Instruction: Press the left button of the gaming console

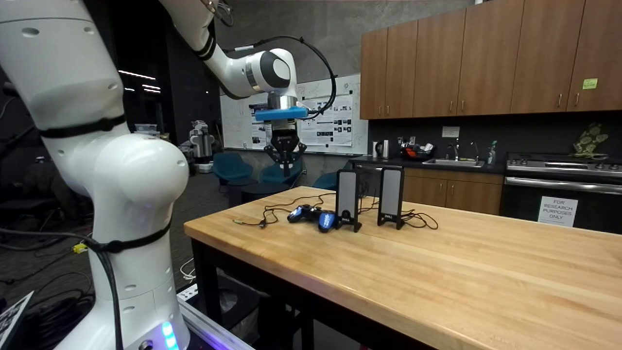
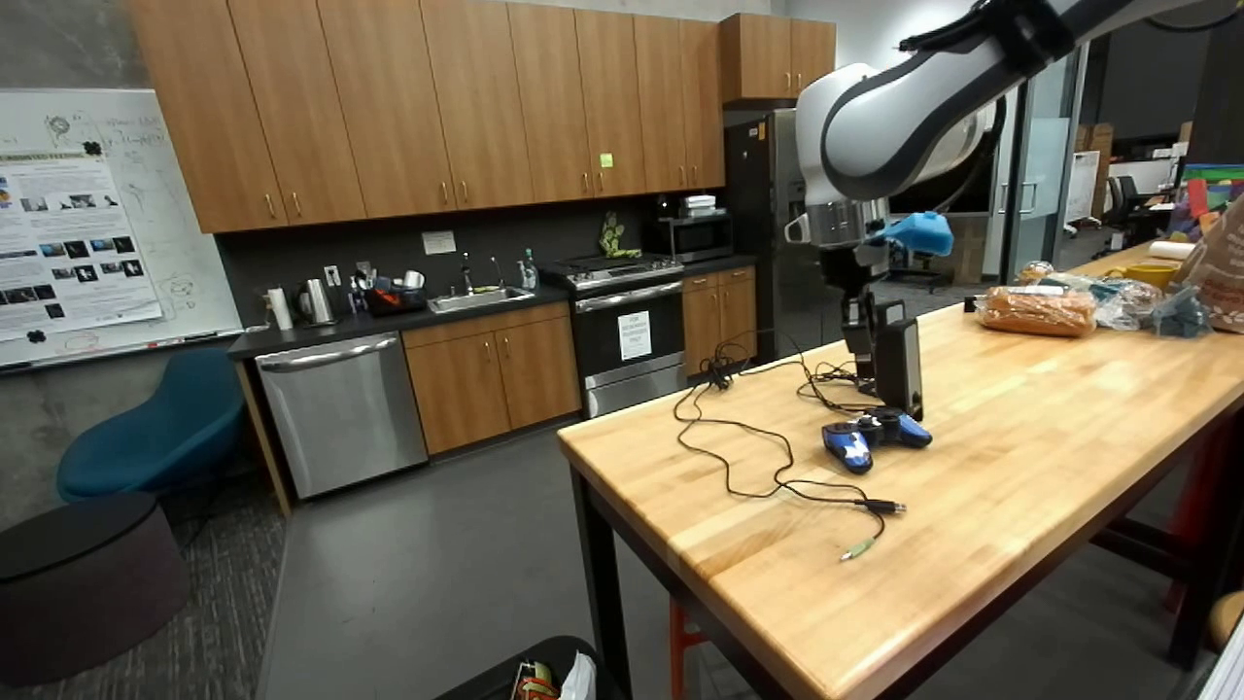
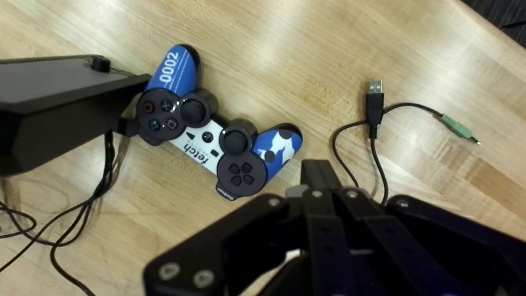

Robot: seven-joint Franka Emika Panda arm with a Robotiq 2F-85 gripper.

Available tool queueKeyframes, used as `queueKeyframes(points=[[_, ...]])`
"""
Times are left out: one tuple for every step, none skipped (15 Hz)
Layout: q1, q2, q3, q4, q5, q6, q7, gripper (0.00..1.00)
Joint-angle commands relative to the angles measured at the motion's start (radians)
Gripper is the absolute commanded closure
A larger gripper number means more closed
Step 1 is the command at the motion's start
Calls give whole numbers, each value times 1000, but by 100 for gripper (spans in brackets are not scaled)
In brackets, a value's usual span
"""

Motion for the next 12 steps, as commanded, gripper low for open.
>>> queueKeyframes(points=[[15, -72, -21, -1, 11, -75, -24, 100], [15, -83, -23, 0, 8, -89, -20, 92], [15, -95, -24, -2, 5, -99, -16, 73], [15, -106, -26, -2, 6, -109, -15, 68], [16, -117, -30, -2, 8, -119, -15, 63], [15, -127, -31, -2, 5, -128, -12, 56], [15, -137, -33, -3, 5, -137, -11, 50], [14, -146, -36, -2, 3, -146, -10, 43], [14, -155, -40, -2, 6, -157, -13, 37], [14, -165, -44, -3, 7, -164, -14, 31], [15, -174, -51, -1, 13, -178, -21, 23], [16, -183, -57, 0, 15, -193, -28, 17]])
